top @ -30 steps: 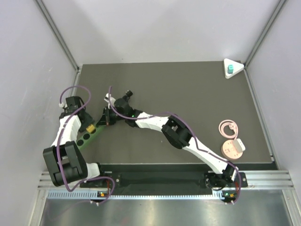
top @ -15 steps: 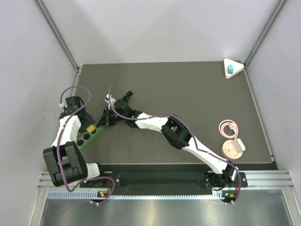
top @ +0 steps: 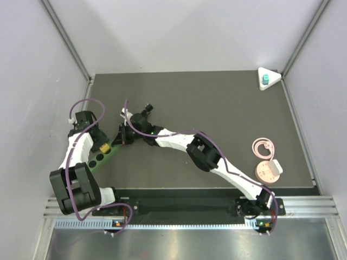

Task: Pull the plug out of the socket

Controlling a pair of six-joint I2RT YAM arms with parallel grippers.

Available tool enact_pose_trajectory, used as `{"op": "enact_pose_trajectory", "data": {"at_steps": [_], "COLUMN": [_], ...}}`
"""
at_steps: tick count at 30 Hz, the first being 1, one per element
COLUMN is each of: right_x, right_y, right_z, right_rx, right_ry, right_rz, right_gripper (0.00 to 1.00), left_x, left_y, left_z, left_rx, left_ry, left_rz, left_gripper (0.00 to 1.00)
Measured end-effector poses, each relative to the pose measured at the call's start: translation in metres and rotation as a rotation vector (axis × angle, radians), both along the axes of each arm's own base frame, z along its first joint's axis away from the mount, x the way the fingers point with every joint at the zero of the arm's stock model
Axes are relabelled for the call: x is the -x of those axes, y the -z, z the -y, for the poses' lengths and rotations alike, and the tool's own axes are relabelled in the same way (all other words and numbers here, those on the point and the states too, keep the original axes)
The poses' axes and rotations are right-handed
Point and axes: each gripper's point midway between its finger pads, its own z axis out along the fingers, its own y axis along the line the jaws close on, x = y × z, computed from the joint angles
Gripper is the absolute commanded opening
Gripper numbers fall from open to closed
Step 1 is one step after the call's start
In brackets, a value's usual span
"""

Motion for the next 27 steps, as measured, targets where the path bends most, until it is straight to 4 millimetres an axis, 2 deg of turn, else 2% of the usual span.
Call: {"op": "enact_pose_trajectory", "data": {"at_steps": [27], "right_x": [0.0026], "right_y": [0.0029], "right_z": [-0.0021], "right_rx": [0.014], "right_ry": [-0.006], "right_rz": [0.003], "right_gripper": [0.00], "left_x": [0.0094], "left_y": [-0.0074], "left_z": [0.0064], "left_rx": [0.033], "left_ry": [0.011], "left_rz": [-0.034], "left_gripper": [0.00]}}
